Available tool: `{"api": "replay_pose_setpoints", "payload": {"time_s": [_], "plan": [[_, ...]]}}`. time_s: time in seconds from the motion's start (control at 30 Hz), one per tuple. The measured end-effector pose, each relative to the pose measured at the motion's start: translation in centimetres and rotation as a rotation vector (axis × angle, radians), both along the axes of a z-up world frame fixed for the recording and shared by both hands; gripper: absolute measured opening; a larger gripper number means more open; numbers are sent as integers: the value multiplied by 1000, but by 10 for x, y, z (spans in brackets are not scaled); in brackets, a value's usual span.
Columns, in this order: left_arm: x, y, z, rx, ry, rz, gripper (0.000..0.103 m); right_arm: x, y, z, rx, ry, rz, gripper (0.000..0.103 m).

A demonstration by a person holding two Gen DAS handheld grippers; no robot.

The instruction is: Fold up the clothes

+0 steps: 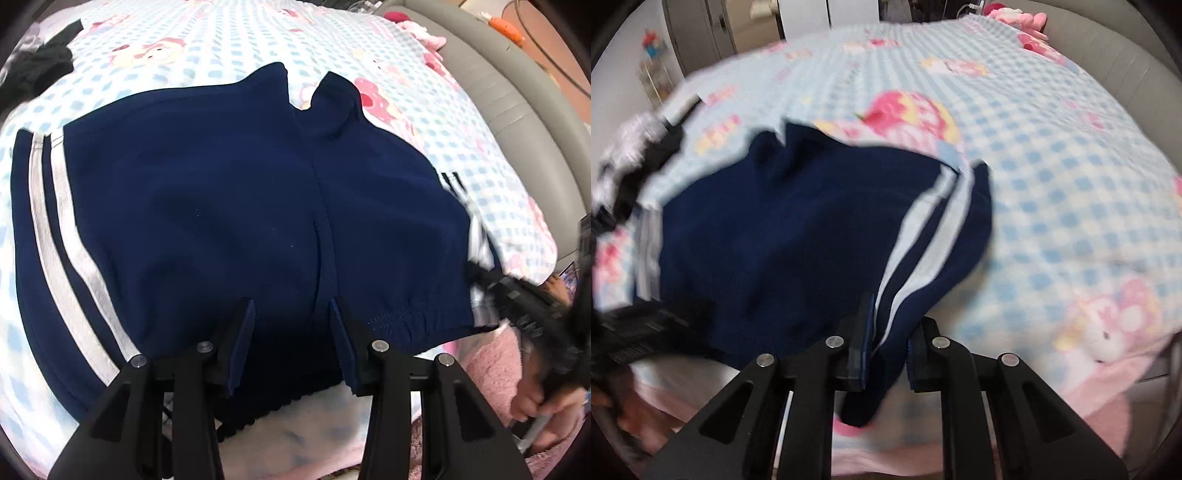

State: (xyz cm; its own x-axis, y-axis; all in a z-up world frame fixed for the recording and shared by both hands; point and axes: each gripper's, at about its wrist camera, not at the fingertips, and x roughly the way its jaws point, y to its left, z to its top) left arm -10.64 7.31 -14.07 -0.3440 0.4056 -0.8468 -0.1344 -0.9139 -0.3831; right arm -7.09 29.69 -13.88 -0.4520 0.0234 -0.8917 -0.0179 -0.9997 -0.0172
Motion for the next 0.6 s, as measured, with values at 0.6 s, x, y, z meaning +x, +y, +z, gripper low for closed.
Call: {"api": "replay_pose_setpoints", "payload": {"time_s": [0.6], "plan": [[18, -65, 16, -16, 43, 111, 47, 8, -1, 0, 185, 39, -7, 54]]}}
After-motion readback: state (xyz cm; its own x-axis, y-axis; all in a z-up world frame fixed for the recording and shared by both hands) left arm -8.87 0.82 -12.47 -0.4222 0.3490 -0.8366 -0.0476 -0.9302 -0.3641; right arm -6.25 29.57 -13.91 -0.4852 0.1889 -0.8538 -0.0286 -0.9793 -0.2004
